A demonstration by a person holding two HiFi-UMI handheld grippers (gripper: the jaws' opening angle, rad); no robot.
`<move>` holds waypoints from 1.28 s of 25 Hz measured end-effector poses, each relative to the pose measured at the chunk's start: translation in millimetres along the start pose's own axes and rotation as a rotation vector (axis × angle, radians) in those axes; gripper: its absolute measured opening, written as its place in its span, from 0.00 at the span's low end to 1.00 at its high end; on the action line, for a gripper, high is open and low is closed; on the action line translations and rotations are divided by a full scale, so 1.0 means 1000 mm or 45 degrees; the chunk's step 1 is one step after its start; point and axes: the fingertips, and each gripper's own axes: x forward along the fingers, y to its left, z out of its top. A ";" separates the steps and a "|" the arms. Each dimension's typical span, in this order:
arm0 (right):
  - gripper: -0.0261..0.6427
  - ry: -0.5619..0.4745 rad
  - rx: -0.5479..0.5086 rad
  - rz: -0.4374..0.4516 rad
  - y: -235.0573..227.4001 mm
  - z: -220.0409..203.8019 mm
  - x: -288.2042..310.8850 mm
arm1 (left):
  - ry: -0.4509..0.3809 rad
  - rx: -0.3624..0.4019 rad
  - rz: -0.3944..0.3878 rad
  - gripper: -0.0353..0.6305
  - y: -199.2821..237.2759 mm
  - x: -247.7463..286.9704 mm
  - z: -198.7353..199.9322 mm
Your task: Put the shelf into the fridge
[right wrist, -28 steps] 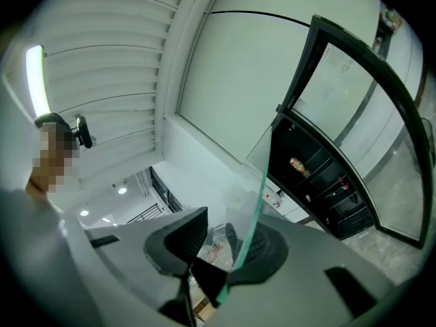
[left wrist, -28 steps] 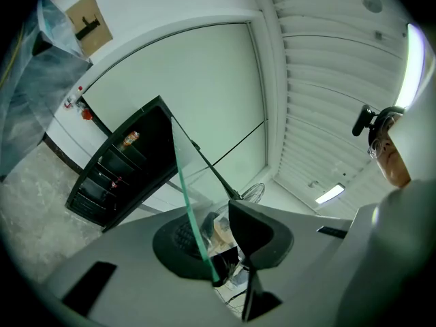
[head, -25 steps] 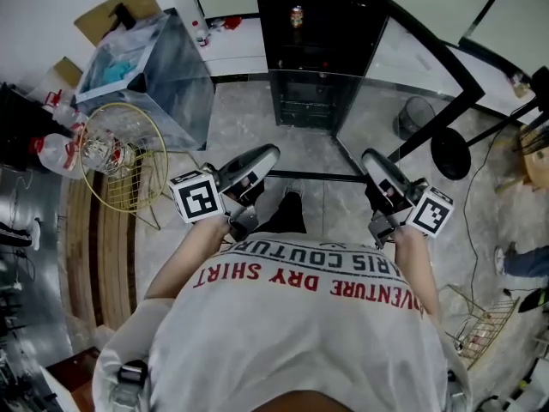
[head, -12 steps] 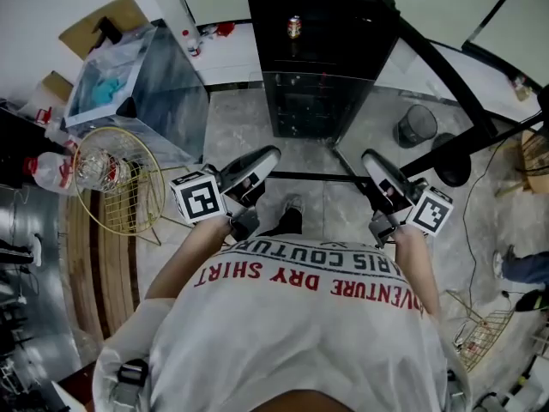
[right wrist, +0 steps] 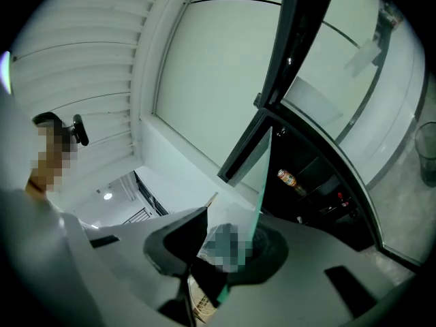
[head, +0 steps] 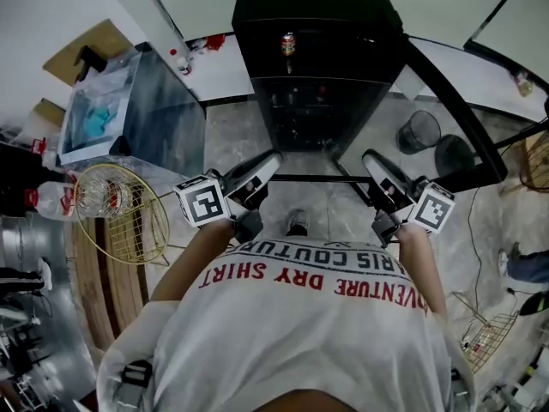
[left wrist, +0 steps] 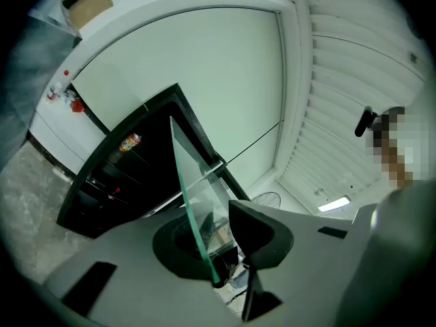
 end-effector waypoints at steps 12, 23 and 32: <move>0.16 0.021 0.034 -0.036 -0.068 0.036 0.071 | 0.036 -0.033 0.035 0.20 0.076 0.045 0.058; 0.17 0.026 0.051 -0.076 -0.089 0.044 0.090 | 0.071 -0.058 0.027 0.20 0.100 0.059 0.072; 0.17 0.045 -0.020 -0.062 -0.091 0.048 0.093 | 0.083 -0.068 0.002 0.20 0.107 0.063 0.070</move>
